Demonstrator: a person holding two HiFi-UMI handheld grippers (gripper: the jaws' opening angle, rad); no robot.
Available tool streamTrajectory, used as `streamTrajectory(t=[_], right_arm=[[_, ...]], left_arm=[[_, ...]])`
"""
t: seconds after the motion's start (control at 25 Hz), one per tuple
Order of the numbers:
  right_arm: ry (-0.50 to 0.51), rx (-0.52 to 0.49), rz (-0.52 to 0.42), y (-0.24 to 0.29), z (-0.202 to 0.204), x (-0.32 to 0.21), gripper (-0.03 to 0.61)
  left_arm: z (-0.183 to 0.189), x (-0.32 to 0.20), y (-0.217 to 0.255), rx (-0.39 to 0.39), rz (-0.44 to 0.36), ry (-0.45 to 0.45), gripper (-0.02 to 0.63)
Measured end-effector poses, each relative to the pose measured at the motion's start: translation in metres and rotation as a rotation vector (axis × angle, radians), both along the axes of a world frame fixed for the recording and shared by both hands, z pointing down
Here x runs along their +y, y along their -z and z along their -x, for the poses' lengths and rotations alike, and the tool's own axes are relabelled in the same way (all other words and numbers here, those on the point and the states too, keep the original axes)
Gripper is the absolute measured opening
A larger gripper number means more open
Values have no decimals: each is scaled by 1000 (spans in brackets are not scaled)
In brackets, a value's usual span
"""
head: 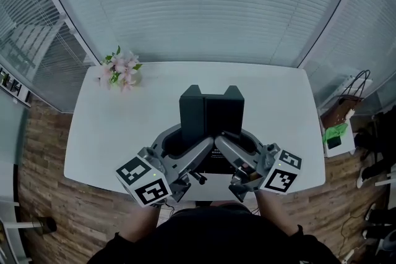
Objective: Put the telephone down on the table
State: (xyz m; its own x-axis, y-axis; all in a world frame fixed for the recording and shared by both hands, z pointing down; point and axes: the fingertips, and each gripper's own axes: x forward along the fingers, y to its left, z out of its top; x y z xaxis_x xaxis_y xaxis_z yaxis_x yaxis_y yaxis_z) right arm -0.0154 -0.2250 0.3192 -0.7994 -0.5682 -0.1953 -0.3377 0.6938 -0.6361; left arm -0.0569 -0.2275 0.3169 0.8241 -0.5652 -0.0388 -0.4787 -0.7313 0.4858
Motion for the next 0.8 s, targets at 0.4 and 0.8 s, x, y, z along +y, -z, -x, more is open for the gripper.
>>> streamTrajectory(t=[0.4,0.8], right_arm=[[43,2,10,-2,-9,-4,170],[57,3,64,-22,-15,-13,170]], left_arm=[[-9,-3,-2,3,11,44,232],[-15,-11,-22,2,64,59,232]])
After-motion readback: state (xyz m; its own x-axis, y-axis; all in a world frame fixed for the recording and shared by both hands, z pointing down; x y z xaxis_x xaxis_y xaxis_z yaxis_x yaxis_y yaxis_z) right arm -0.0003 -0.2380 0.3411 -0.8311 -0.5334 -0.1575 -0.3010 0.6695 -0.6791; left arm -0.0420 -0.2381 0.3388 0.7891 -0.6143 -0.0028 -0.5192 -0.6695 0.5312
